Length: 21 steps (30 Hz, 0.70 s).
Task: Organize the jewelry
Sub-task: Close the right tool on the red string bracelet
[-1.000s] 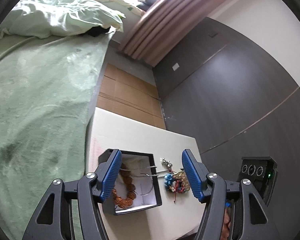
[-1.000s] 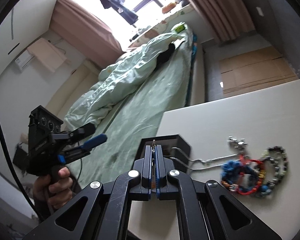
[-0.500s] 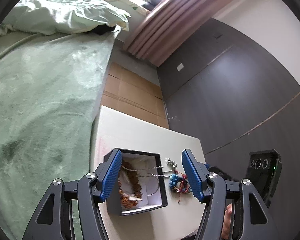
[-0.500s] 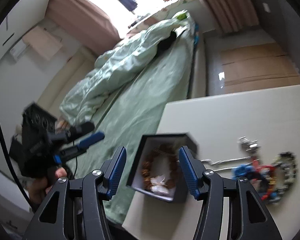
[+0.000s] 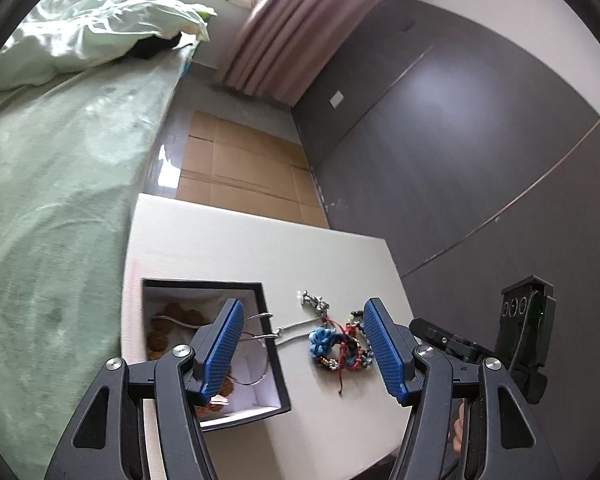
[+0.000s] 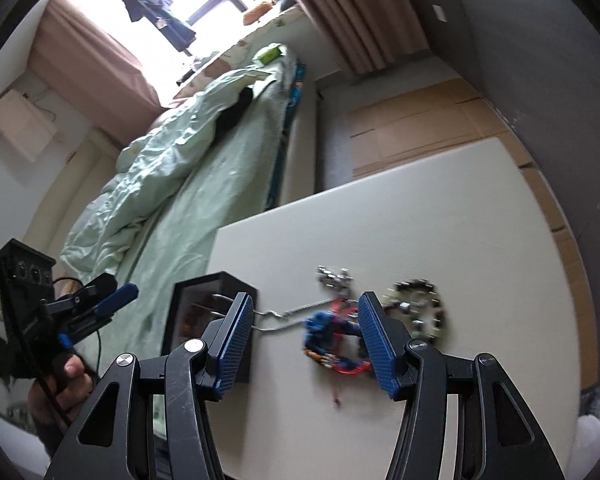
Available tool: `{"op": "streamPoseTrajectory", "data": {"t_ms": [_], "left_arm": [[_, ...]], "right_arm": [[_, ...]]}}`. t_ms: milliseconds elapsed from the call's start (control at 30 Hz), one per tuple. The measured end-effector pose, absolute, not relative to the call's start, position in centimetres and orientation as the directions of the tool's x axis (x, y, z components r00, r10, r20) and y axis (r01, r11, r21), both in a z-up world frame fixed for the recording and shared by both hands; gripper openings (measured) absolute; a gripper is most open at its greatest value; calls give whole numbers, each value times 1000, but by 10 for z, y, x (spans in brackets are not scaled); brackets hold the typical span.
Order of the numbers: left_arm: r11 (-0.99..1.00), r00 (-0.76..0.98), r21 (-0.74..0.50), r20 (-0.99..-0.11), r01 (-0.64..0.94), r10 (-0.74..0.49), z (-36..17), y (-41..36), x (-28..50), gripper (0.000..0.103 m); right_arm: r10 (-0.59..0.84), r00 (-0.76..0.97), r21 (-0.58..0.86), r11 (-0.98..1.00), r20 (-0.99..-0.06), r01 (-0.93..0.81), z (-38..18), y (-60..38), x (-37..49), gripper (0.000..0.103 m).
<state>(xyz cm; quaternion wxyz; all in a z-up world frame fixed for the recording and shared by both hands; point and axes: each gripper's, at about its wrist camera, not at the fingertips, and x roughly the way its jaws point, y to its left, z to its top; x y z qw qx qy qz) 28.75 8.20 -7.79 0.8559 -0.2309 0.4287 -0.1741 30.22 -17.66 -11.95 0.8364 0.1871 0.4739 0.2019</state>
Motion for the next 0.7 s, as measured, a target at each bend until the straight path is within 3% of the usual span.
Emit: {"op": "streamPoseTrajectory", "data": {"t_ms": [333, 533, 700], "left_arm": [[880, 504, -458, -735, 124, -453, -85, 23, 314, 63], [895, 498, -436, -757, 97, -423, -94, 12, 321, 53], [895, 511, -436, -751, 94, -419, -95, 12, 322, 52]], "right_arm": [[535, 417, 544, 832, -735, -107, -144, -203, 305, 52], [595, 358, 592, 795, -720, -132, -158, -189, 312, 47], [612, 336, 611, 782, -716, -121, -172, -180, 321, 42]]}}
